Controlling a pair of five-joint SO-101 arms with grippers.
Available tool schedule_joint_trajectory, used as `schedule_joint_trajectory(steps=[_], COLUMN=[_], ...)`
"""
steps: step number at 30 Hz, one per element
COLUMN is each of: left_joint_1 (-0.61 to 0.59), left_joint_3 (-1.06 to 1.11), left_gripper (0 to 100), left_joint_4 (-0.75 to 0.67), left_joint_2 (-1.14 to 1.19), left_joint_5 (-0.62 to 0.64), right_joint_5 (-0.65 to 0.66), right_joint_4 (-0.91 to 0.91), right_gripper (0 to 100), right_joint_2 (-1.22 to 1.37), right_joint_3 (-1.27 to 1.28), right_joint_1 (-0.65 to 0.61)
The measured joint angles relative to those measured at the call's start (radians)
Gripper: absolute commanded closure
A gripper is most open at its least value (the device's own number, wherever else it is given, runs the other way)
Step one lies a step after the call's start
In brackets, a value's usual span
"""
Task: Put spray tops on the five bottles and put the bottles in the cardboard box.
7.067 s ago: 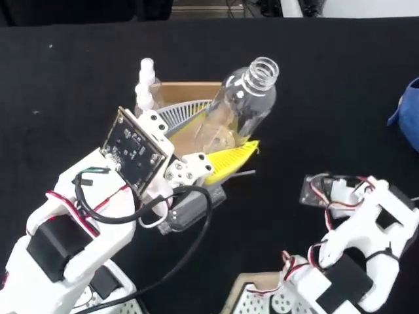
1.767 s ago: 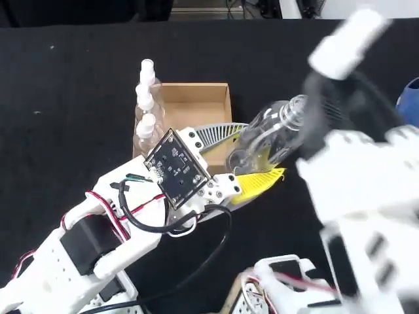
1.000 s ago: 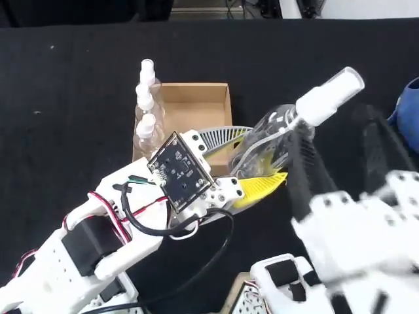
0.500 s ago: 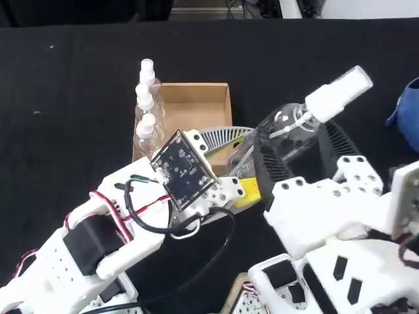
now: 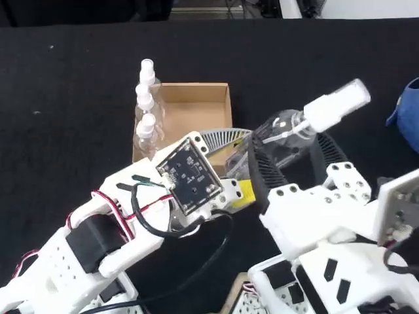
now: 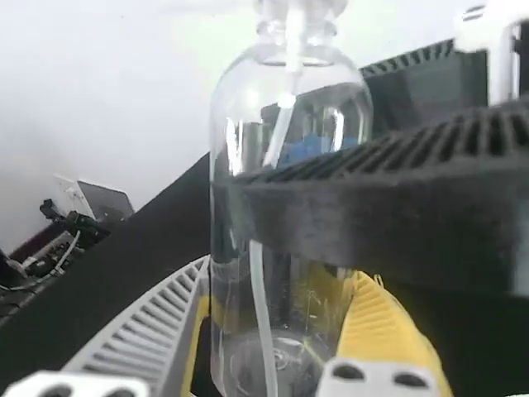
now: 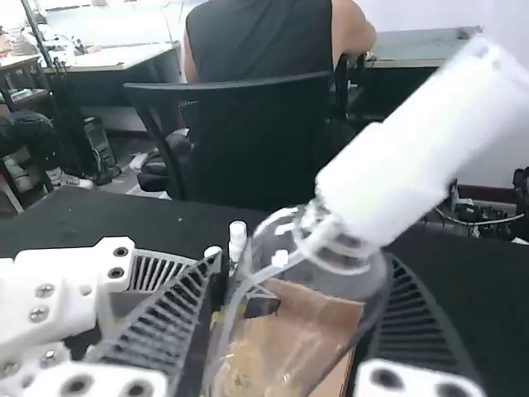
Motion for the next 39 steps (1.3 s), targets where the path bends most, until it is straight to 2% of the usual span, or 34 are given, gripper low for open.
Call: schedule_joint_trajectory(steps=[1, 3, 13, 19, 22, 25, 34, 37, 39], left_joint_1=[0.0, 0.0, 0.0, 0.0, -0.029, -0.083, -0.201, -0.255, -0.272], left_joint_3=[0.0, -0.002, -0.003, -0.003, -0.003, 0.0, -0.002, -0.031, -0.063], left_gripper=[97, 97, 96, 79, 77, 77, 77, 77, 81], left_joint_4=[0.0, -0.002, -0.008, -0.008, -0.008, -0.008, -0.002, 0.069, 0.135], left_joint_2=[-0.002, -0.009, -0.017, -0.017, -0.014, 0.002, -0.018, -0.107, -0.195], left_joint_5=[-0.012, -0.021, -0.021, 0.026, 0.115, 0.18, 0.195, 0.195, 0.195], right_joint_5=[0.0, 0.0, 0.003, 0.005, 0.029, 0.043, 0.049, 0.049, 0.049], right_joint_4=[-0.009, -0.037, -0.063, -0.063, -0.063, -0.063, -0.176, -0.233, -0.265], right_gripper=[96.4, 99.1, 98.8, 98.8, 98.8, 98.8, 98.8, 98.8, 98.8], right_joint_2=[-0.002, -0.003, -0.006, -0.006, -0.006, -0.005, 0.021, 0.077, 0.115], right_joint_3=[0.0, 0.002, 0.002, 0.005, 0.005, 0.005, 0.074, 0.135, 0.176], right_joint_1=[0.0, 0.0, 0.002, 0.002, -0.003, 0.043, 0.222, 0.285, 0.298])
